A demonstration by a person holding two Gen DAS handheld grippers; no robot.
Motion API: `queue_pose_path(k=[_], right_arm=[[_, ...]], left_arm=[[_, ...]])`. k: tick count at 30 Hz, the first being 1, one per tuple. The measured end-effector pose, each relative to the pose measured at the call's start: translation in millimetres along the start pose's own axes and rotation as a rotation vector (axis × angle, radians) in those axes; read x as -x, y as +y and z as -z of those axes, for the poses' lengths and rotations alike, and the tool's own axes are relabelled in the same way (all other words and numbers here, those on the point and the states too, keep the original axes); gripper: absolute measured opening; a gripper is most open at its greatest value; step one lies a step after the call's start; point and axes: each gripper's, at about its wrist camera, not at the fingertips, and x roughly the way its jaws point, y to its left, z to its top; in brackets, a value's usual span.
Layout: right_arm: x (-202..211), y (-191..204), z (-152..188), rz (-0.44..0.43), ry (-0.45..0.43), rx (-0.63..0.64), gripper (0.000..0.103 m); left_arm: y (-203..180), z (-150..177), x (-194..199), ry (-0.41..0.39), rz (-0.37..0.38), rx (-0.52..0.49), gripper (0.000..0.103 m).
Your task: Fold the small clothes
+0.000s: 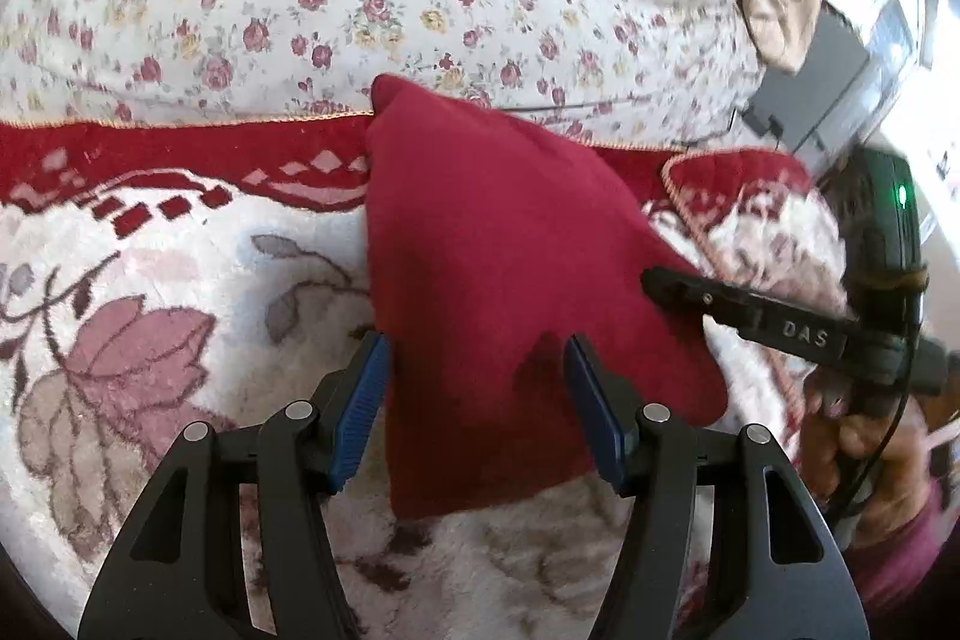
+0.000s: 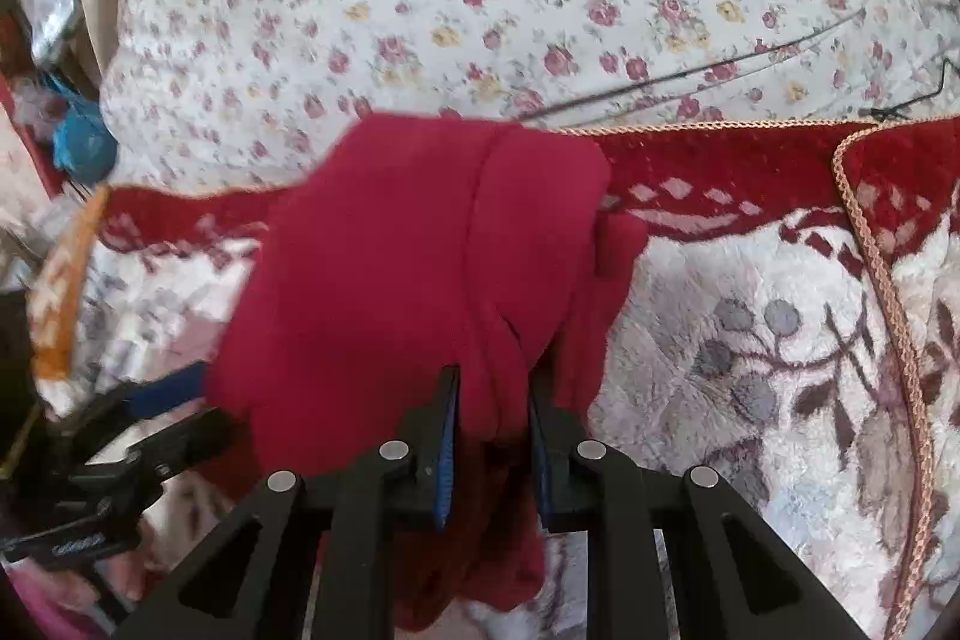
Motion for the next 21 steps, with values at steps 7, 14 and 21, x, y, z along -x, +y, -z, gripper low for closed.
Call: queue_pose_path(k=[7, 14, 21], right_arm=[[-13, -34, -13, -0.069, -0.061, -0.210, 0.091], [-62, -54, -18, -0.236, 0.008, -0.291, 0.092], [-52, -21, -26, -0.194, -0.025, -0.116, 0.056]], left_arm=[[26, -33, -36, 0.080, 0.104, 0.157, 0.077], [29, -38, -74, 0.138, 0.125, 0.144, 0.085], [14, -36, -52, 0.125, 0.110, 0.066, 0.064]])
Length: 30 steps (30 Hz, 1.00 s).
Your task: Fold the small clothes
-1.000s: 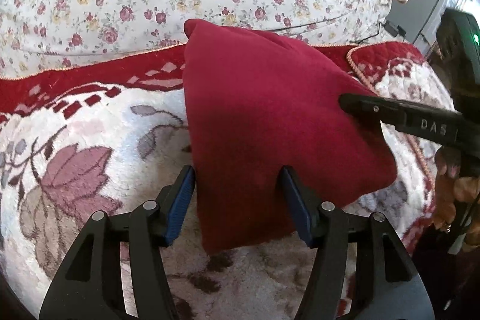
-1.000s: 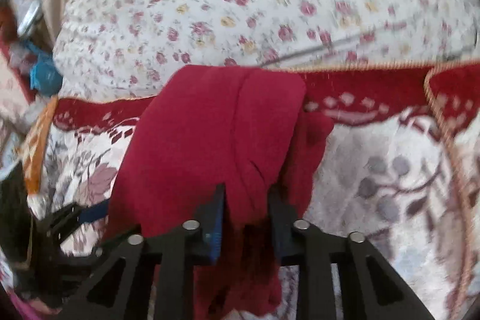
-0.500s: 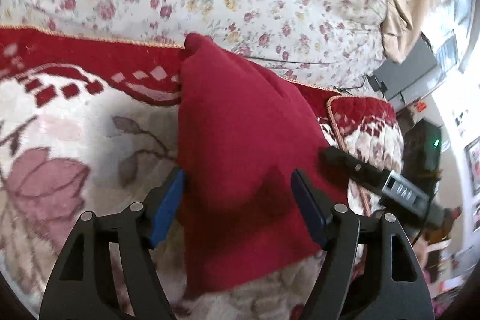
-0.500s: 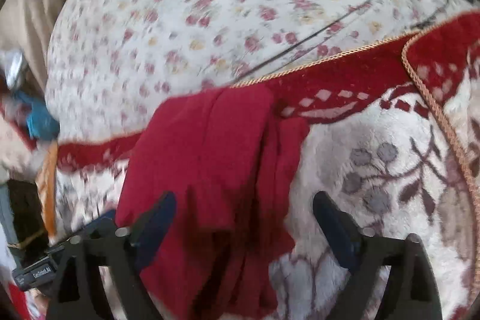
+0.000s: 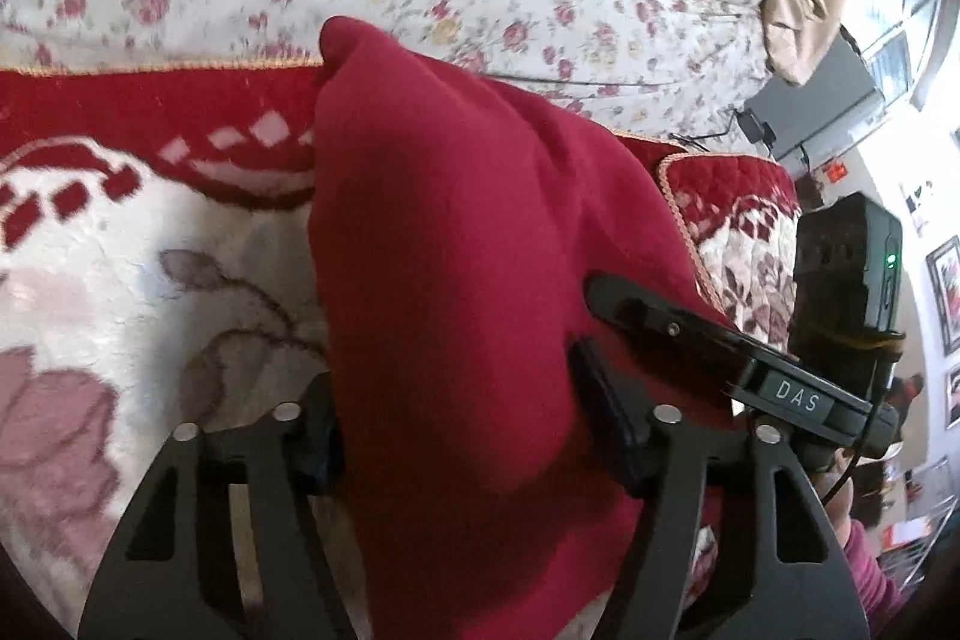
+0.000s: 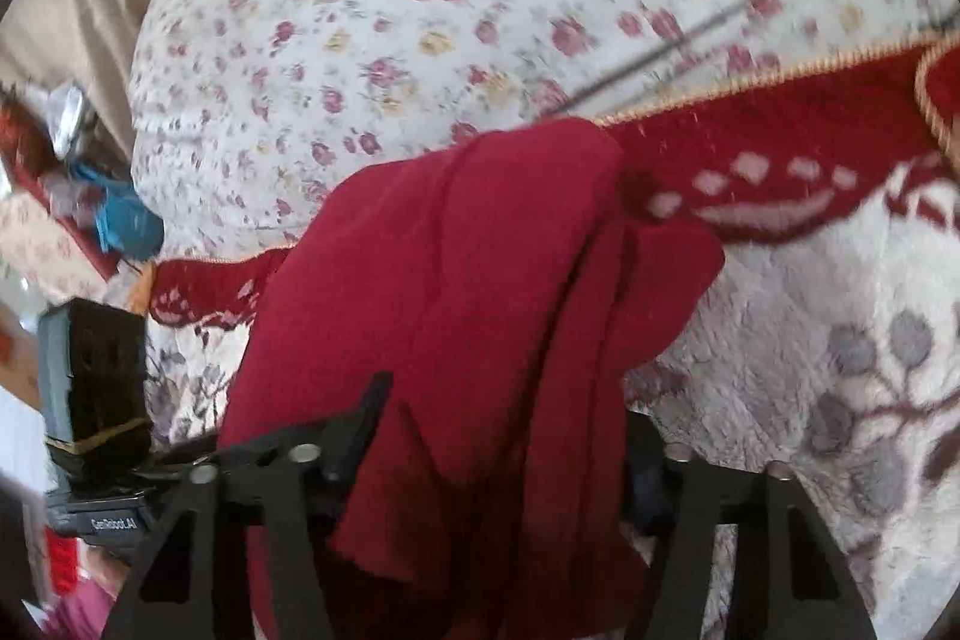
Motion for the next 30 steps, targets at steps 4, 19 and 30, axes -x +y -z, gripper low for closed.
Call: queue_pose_path(k=[4, 19, 30], right_arm=[[22, 26, 5, -0.047, -0.025, 0.049, 0.051], [28, 82, 86, 0.010, 0.136, 0.186, 0.061], [106, 128, 102, 0.101, -0.044, 0.405, 0.064]], left_arm=[[-18, 17, 37, -0.012, -0.021, -0.045, 0.064], [9, 124, 86, 0.030, -0.149, 0.014, 0.069], [-5, 122, 113, -0.092, -0.366, -0.054, 0.071]])
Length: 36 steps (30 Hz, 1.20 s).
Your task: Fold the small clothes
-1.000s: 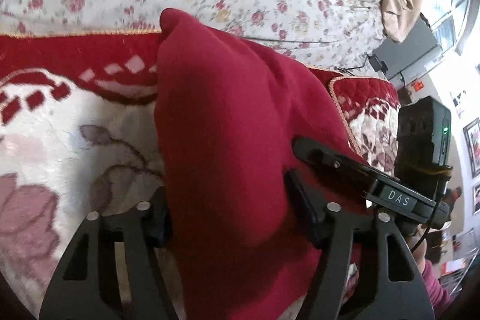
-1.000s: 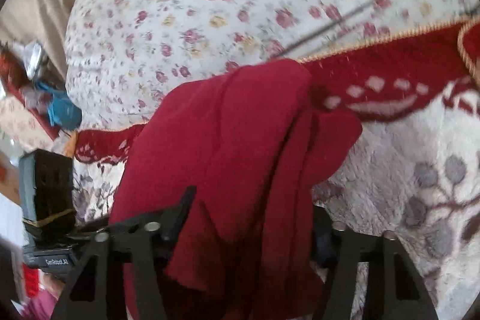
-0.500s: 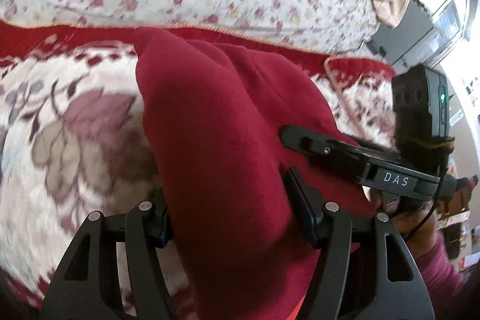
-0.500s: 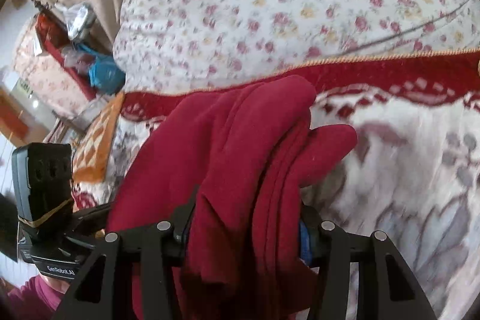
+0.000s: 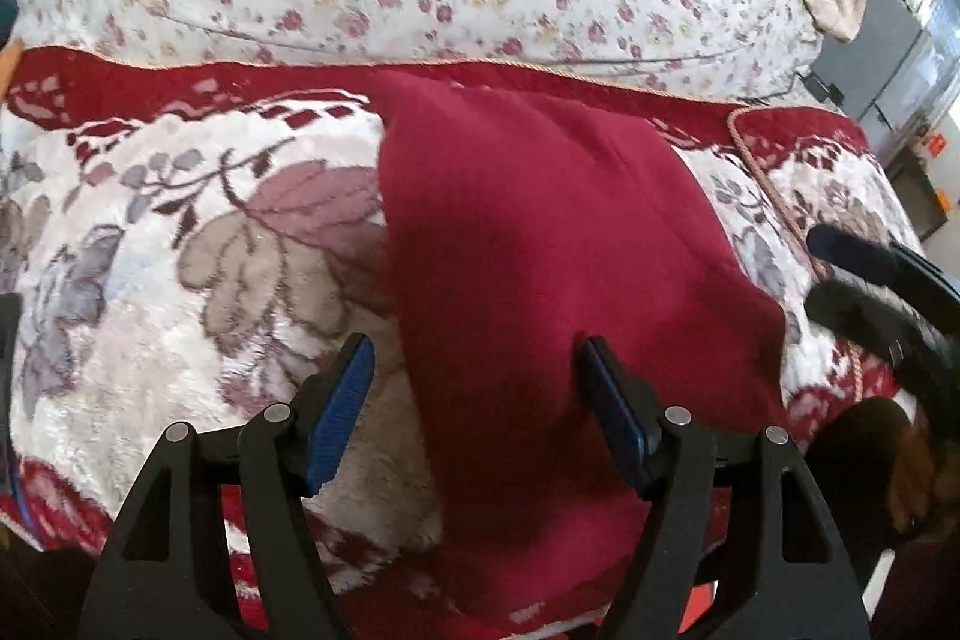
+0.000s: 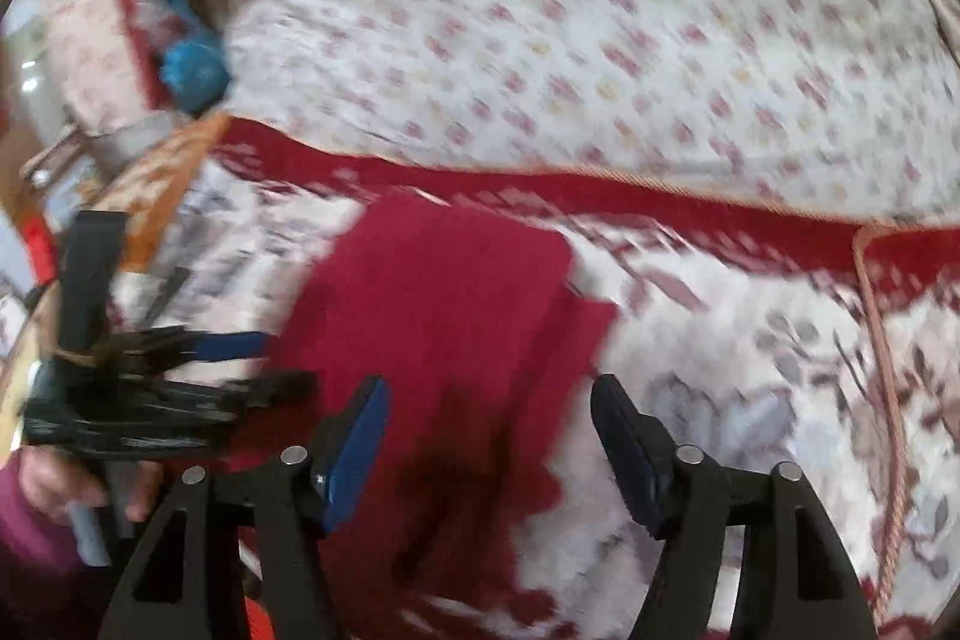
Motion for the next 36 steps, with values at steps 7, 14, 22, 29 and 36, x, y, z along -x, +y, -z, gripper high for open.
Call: queue_pose_path(k=[7, 14, 22, 29, 36], right_arm=[[-28, 38, 22, -0.025, 0.094, 0.148, 0.046], [-50, 23, 55, 0.044, 0.121, 0.064, 0.044], [-22, 25, 52, 0.021, 0.076, 0.036, 0.046], [3, 14, 35, 0.084, 0.003, -0.056, 0.058], [15, 13, 22, 0.126, -0.078, -0.119, 0.074]], left_arm=[[2, 3, 7, -0.048, -0.079, 0.022, 0.071], [-7, 7, 13, -0.087, -0.139, -0.015, 0.071], [-13, 9, 32, -0.160, -0.199, -0.029, 0.071], [-23, 11, 53, -0.236, -0.234, -0.049, 0.071], [-23, 13, 65, -0.272, -0.238, -0.038, 0.071]])
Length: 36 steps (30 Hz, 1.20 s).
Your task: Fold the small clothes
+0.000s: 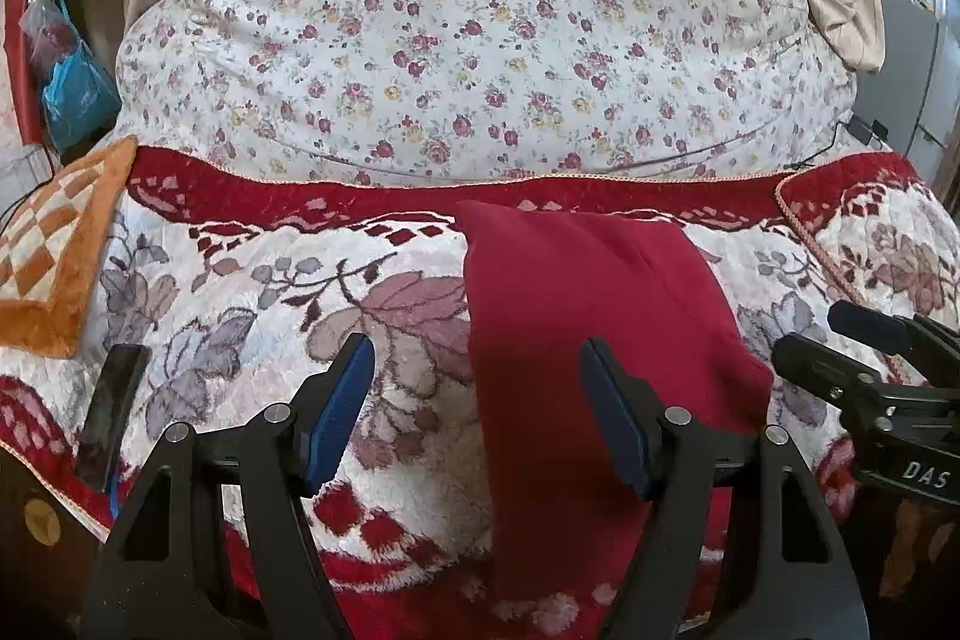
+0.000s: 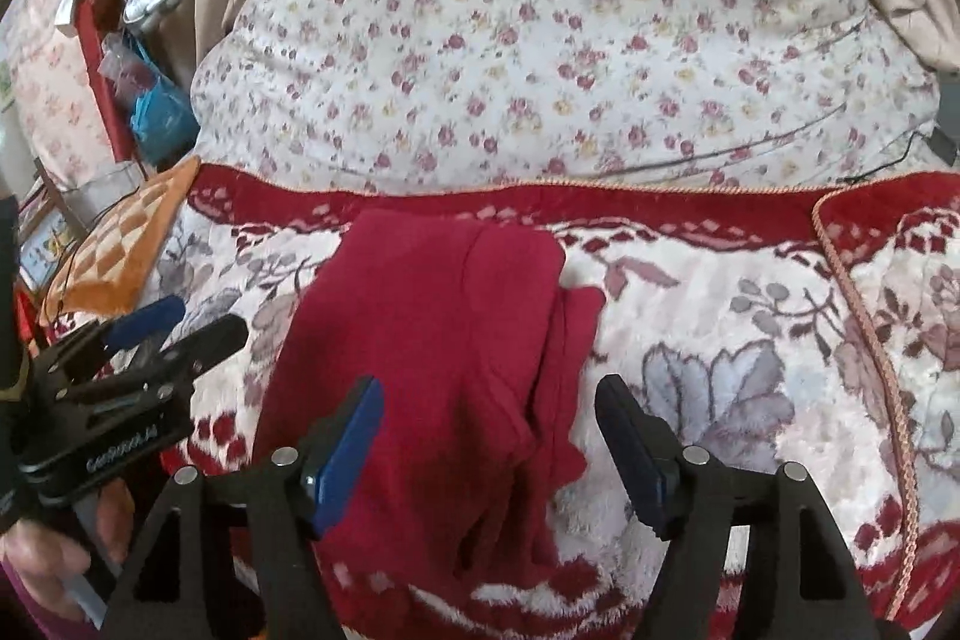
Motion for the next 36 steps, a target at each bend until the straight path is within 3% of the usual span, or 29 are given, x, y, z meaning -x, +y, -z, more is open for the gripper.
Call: queue_pose_path(k=[6, 36], right_arm=[[-4, 12, -3, 0.021, -0.021, 0.035, 0.077], [-32, 3, 3, 0.021, 0.054, -0.007, 0.078]], left_arm=[[5, 1, 0, -0.003, -0.015, 0.016, 0.071], [-3, 4, -17, 0.029, -0.025, 0.006, 0.071]])
